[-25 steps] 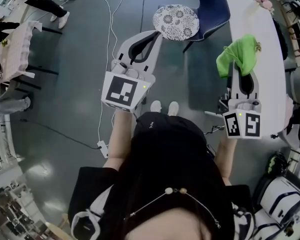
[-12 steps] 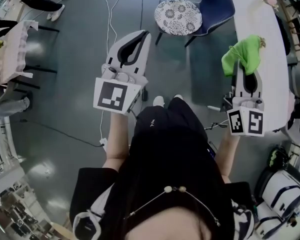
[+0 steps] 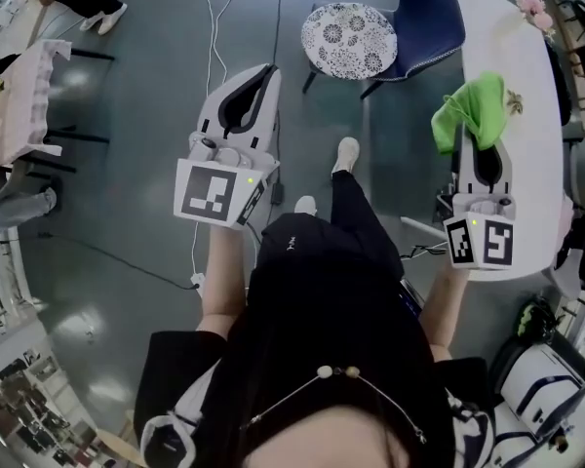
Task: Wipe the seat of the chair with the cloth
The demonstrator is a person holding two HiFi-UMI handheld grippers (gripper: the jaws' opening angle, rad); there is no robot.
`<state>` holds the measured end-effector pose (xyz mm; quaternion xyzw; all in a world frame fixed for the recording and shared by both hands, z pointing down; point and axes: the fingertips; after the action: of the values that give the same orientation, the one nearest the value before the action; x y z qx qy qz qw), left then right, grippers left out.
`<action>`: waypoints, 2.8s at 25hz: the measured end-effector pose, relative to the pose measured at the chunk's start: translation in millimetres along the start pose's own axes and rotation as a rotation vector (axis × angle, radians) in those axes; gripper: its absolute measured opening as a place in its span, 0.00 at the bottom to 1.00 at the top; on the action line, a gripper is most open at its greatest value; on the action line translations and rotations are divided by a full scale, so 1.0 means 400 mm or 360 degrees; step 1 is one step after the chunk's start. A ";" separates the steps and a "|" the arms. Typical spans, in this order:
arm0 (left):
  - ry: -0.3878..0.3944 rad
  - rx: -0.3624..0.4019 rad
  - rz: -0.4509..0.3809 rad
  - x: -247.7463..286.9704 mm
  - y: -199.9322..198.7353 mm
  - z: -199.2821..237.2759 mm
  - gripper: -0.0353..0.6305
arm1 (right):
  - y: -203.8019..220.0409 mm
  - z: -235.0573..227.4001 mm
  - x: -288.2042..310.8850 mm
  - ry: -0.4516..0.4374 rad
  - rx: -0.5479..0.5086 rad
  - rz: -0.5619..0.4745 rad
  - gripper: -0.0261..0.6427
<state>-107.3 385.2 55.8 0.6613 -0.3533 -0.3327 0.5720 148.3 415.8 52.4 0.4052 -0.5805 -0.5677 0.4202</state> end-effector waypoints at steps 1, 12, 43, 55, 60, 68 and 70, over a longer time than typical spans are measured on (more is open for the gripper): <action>-0.0007 -0.0004 -0.0006 0.031 0.003 0.008 0.06 | -0.001 -0.021 0.027 -0.0012 -0.0006 0.0002 0.11; -0.0096 0.0013 -0.0104 0.457 -0.011 0.127 0.06 | 0.040 -0.282 0.413 -0.0175 -0.0086 0.0118 0.11; -0.0039 -0.0050 0.0051 0.922 0.373 0.570 0.06 | 0.400 -0.185 1.283 -0.0469 -0.0587 0.0525 0.12; -0.0020 -0.0077 0.0303 1.030 0.768 0.596 0.06 | 1.012 -0.166 1.519 -0.0718 -0.1555 0.0990 0.11; 0.0065 -0.0164 0.0367 1.040 0.899 0.552 0.06 | 1.231 -0.136 1.561 -0.0839 -0.1842 0.1069 0.11; 0.0031 -0.0285 0.0332 1.045 0.981 0.533 0.06 | 1.472 -0.127 1.576 -0.0959 -0.2016 0.1156 0.11; 0.0031 -0.0307 0.0319 1.043 0.987 0.528 0.06 | 1.508 -0.128 1.584 -0.0950 -0.2038 0.1162 0.11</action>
<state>-99.0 -116.5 406.2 0.5678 -0.3785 -0.2999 0.6666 -0.7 -184.5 673.1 -0.3002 -0.3255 -0.7020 0.5578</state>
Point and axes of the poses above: the fingertips, and each gripper's own axes: x forward along the fingers, z to its left, y out of its underside, and after that the axes turned 4 degrees about x, right-handed
